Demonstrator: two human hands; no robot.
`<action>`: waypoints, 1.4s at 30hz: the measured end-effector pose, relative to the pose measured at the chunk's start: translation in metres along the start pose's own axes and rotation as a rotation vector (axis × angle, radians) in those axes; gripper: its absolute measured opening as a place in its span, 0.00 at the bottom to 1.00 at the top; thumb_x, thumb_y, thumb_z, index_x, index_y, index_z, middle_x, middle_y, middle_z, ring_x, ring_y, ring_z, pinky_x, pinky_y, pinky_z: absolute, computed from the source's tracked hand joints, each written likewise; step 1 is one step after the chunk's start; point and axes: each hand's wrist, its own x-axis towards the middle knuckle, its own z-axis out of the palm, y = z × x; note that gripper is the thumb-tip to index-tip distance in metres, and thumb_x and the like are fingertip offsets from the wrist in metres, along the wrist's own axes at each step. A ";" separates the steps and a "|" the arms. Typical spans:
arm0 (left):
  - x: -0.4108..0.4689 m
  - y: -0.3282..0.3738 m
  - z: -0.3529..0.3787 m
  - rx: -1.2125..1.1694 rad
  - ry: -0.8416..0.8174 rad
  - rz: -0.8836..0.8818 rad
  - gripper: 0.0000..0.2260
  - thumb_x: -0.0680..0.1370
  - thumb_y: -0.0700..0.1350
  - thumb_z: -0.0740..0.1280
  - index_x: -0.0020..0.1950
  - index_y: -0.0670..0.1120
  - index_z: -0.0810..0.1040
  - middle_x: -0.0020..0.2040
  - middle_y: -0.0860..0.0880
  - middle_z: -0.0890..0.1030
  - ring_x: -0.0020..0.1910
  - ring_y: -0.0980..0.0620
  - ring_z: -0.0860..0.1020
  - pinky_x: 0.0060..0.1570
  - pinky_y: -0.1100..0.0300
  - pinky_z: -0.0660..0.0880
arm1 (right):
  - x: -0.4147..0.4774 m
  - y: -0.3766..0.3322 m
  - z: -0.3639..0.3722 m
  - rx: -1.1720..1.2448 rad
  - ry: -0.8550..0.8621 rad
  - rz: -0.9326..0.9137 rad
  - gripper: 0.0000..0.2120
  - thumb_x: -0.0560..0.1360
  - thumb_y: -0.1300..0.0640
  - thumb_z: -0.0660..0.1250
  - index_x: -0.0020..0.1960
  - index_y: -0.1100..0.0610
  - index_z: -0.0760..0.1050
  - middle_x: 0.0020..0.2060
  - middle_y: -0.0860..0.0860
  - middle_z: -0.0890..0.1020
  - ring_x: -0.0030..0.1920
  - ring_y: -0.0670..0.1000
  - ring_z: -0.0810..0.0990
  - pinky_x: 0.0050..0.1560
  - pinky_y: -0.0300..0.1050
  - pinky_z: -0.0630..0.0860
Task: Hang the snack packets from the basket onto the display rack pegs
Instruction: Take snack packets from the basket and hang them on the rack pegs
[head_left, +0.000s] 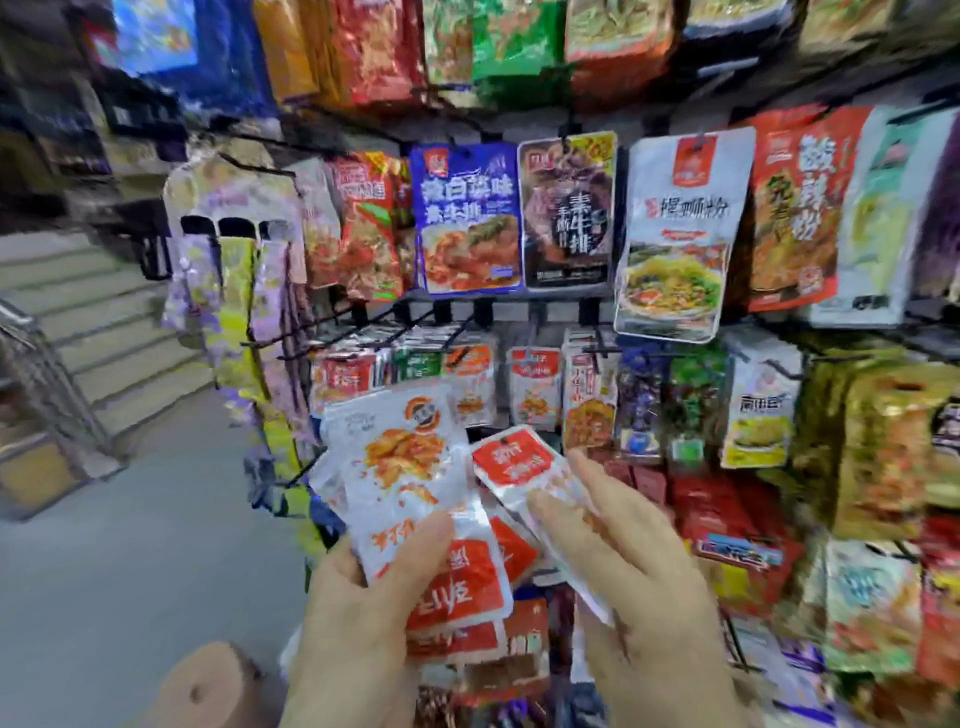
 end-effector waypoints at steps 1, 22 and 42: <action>0.002 0.001 -0.005 -0.045 -0.035 -0.022 0.27 0.53 0.35 0.77 0.53 0.38 0.81 0.41 0.38 0.84 0.31 0.42 0.83 0.29 0.49 0.79 | -0.002 -0.005 0.008 -0.034 0.002 -0.004 0.19 0.79 0.58 0.54 0.66 0.46 0.74 0.70 0.48 0.72 0.66 0.53 0.73 0.60 0.41 0.70; 0.121 -0.025 -0.015 -0.002 -0.093 -0.098 0.25 0.59 0.35 0.78 0.55 0.41 0.78 0.43 0.41 0.85 0.36 0.43 0.84 0.30 0.52 0.79 | 0.045 0.034 0.081 0.646 0.262 0.679 0.24 0.67 0.67 0.75 0.51 0.40 0.79 0.47 0.44 0.82 0.45 0.45 0.83 0.44 0.35 0.78; 0.190 -0.045 -0.032 0.418 -0.397 -0.112 0.13 0.67 0.34 0.78 0.40 0.51 0.82 0.37 0.55 0.85 0.36 0.58 0.83 0.33 0.67 0.78 | 0.110 0.077 0.122 0.595 0.293 0.875 0.08 0.76 0.51 0.70 0.47 0.55 0.84 0.47 0.65 0.83 0.49 0.62 0.83 0.56 0.62 0.78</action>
